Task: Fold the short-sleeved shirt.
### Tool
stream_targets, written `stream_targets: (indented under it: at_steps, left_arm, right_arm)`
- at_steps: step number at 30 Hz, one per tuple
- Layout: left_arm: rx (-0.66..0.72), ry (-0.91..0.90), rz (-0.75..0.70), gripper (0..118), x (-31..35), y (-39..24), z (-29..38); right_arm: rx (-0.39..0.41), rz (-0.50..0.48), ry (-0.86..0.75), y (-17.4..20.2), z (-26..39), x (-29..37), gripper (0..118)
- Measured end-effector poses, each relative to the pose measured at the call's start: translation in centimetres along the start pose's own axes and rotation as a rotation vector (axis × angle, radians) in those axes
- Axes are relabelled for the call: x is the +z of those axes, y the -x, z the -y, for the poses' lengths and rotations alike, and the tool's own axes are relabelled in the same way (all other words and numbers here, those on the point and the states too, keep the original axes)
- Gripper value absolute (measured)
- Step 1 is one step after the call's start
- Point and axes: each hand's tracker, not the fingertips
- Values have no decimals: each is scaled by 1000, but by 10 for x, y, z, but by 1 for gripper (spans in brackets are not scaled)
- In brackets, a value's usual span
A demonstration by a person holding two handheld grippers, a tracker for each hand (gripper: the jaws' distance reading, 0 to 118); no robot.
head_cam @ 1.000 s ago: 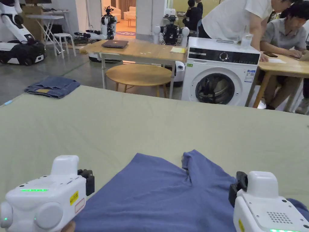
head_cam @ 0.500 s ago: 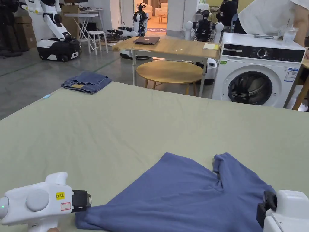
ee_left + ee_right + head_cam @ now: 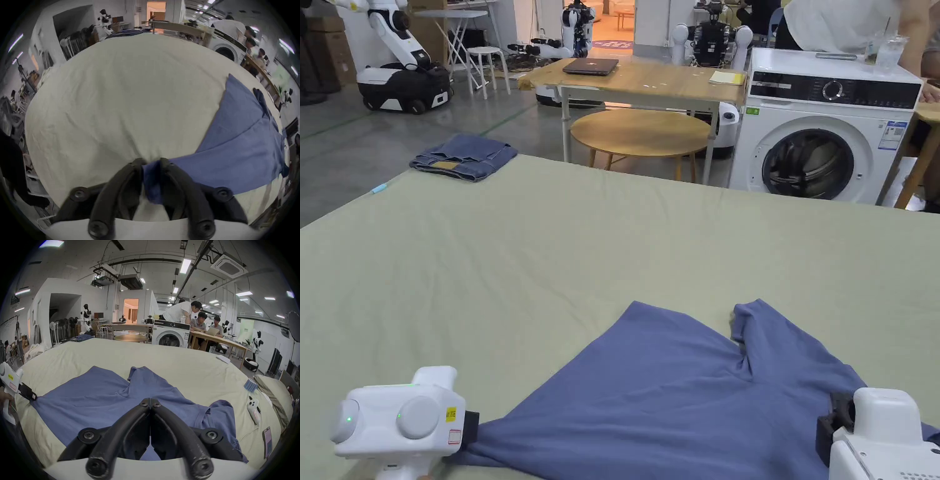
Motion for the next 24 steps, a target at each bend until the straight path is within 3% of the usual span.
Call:
stream_targets:
  at_steps: [1,2,5,8,10,17,20,21,24]
  left_arm:
    - [6,5,50,3,0,0,0]
    - [15,11,66,0,0,0,0]
    - [-19,-8,80,0,-1,10,2]
    - [80,-18,169,0,7,23,4]
    - [72,-41,175,0,12,27,6]
    - [62,-102,194,0,38,18,7]
    - [47,-109,186,0,40,11,3]
    - [50,-108,191,0,39,10,2]
    - [53,-106,188,0,36,6,0]
  right_arm:
    - [0,1,4,0,1,-1,0]
    - [-1,1,7,-1,2,-2,0]
    - [-7,-9,19,-7,2,-7,0]
    - [-28,1,38,-22,-3,-19,0]
    - [-55,-1,54,-37,-10,-31,0]
    - [-3,-18,246,-84,-55,-119,1]
    - [6,-31,367,-99,-69,-169,49]
    - [-11,-70,421,-103,-72,-187,58]
    - [-18,-98,507,-103,-75,-218,58]
